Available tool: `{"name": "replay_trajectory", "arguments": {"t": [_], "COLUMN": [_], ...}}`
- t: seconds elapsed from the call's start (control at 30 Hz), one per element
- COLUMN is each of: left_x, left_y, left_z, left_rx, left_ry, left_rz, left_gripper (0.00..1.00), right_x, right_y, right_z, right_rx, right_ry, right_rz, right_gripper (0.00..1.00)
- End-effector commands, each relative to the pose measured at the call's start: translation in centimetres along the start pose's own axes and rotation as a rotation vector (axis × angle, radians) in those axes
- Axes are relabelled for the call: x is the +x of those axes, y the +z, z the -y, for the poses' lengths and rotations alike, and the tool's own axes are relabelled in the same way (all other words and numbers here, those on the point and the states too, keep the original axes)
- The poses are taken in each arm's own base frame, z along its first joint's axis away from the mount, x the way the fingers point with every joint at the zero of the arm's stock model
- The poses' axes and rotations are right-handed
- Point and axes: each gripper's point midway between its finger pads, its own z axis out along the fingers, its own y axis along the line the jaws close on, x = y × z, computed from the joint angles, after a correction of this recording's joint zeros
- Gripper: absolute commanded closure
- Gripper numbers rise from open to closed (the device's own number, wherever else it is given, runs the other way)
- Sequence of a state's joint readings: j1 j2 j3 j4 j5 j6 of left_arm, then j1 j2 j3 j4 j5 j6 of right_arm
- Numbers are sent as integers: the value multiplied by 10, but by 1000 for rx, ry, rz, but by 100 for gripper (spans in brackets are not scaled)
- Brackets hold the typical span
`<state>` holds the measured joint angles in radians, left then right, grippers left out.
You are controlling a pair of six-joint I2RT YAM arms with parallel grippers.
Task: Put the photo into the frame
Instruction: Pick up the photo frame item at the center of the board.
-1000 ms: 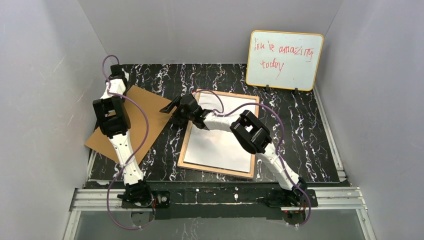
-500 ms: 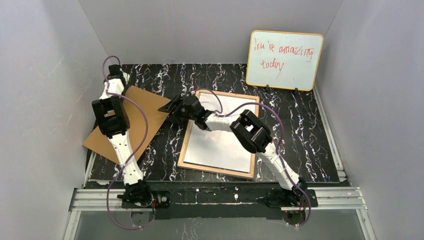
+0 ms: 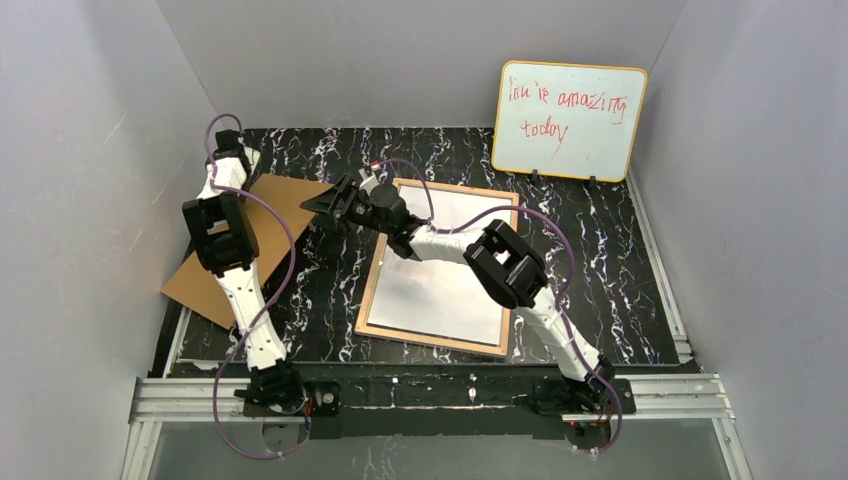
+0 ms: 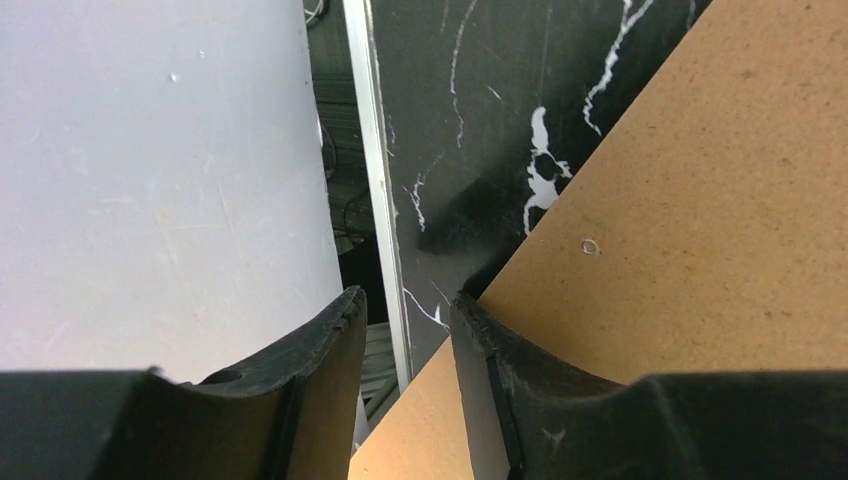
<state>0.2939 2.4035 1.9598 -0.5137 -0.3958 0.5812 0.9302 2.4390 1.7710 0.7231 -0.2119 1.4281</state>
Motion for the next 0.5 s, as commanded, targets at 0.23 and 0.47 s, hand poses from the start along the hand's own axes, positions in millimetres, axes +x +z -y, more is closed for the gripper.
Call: {"name": "replay_trajectory", "arguments": {"t": [0.23,0.47], "left_x": [112,118], "left_y": [-5,-18], "left_z": [156,165], "left_rx": [571,597], "left_ry": [134,137], "left_rz": [-375,-377], "left_gripper": [63,63], "right_x": [16,3], "right_y": [-9,-14], "right_z": [-77,-51], "right_rx": [-191,-22], "right_ry": [-82,-95], "right_rz": [16,90], "right_gripper": [19,22]}}
